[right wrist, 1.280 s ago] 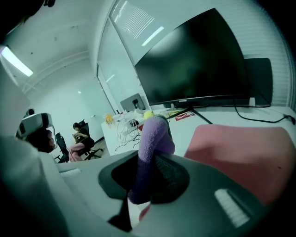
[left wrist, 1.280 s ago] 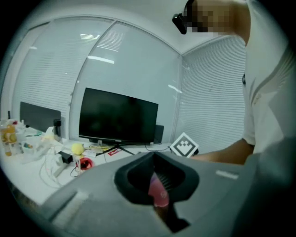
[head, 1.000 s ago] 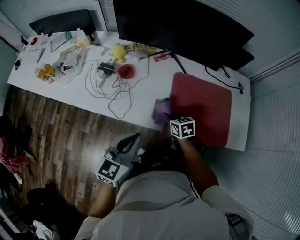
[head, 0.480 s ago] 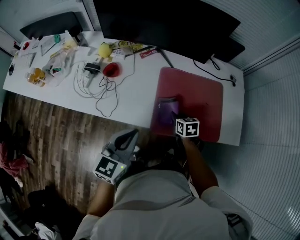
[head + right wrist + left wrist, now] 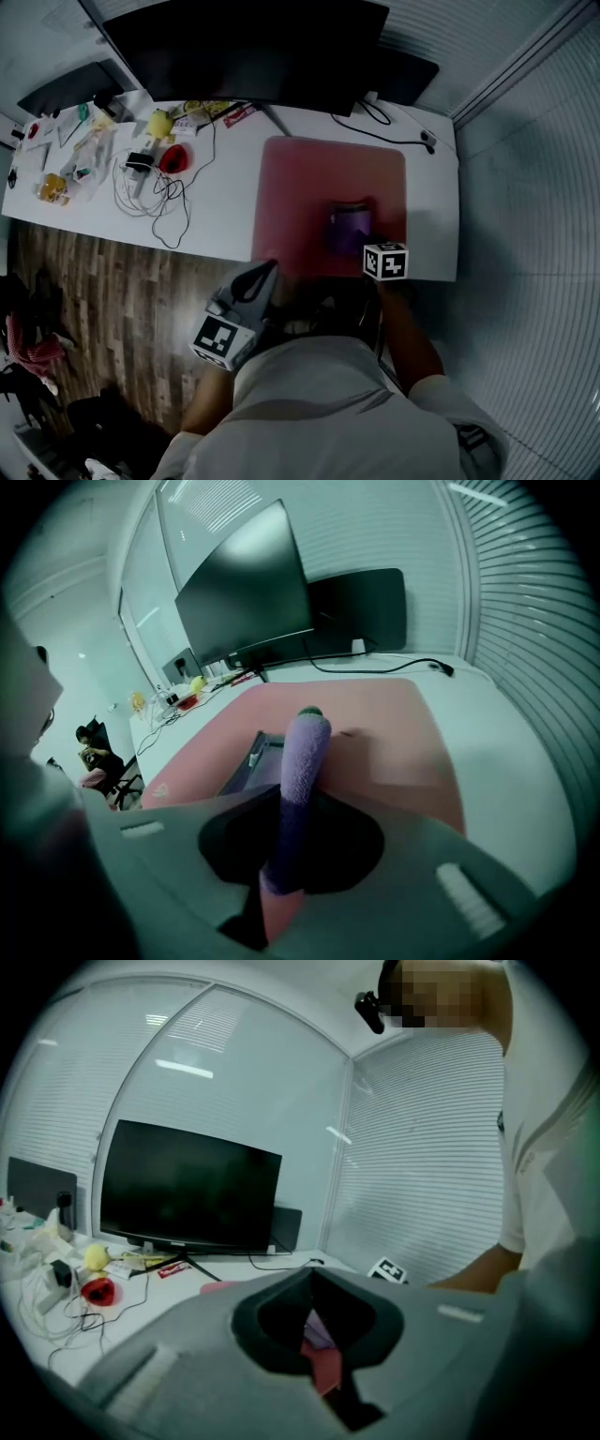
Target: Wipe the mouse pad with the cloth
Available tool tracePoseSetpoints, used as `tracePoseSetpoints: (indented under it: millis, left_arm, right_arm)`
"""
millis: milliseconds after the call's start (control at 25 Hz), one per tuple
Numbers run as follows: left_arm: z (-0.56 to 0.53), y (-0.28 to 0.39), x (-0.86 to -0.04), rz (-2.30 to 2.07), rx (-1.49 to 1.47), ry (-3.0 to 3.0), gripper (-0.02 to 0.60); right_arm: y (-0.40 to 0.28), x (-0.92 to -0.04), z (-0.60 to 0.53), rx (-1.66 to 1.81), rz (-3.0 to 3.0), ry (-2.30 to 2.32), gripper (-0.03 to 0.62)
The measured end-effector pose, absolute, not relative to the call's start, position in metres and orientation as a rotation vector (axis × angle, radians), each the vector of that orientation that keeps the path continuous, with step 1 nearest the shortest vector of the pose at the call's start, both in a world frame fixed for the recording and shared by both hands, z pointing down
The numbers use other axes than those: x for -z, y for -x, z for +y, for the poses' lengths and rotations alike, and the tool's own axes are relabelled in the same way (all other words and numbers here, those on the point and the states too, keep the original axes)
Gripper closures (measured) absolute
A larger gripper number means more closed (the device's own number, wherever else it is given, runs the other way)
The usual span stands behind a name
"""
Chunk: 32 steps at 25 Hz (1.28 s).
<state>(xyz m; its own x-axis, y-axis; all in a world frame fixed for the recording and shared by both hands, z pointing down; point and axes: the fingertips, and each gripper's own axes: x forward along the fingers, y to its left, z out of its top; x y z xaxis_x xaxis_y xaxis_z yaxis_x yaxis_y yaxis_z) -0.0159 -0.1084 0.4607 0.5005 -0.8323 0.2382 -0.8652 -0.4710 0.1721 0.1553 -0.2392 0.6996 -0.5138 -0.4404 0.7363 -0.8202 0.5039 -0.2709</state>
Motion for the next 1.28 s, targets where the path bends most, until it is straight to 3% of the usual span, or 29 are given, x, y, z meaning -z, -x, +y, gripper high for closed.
tracePoseSetpoints:
  millis: [440,720,920,1280]
  left_arm:
    - [-0.146,-0.090,-0.457,-1.306,-0.165,-2.577,0.578]
    - [-0.138,-0.092,-0.451,-1.277,-0.163,-2.614,0.578]
    - [-0.115,-0.045,-0.444,-1.323,-0.145,-2.573,0.578]
    - [-0.055,0.085,-0.446,-1.452,-0.155,-2.494,0.580]
  right_arm:
    - [-0.347,-0.697,-0.251,-0.784,-1.985,-1.293,0.543]
    - [-0.389,-0.658,-0.237,-0.794,-1.952,-1.506,0.542]
    - [-0.306,-0.604,-0.222,-0.743,-2.137,-1.452,0.542]
    - [-0.014,-0.584,-0.153,-0.643,-2.436,-0.898,0.542]
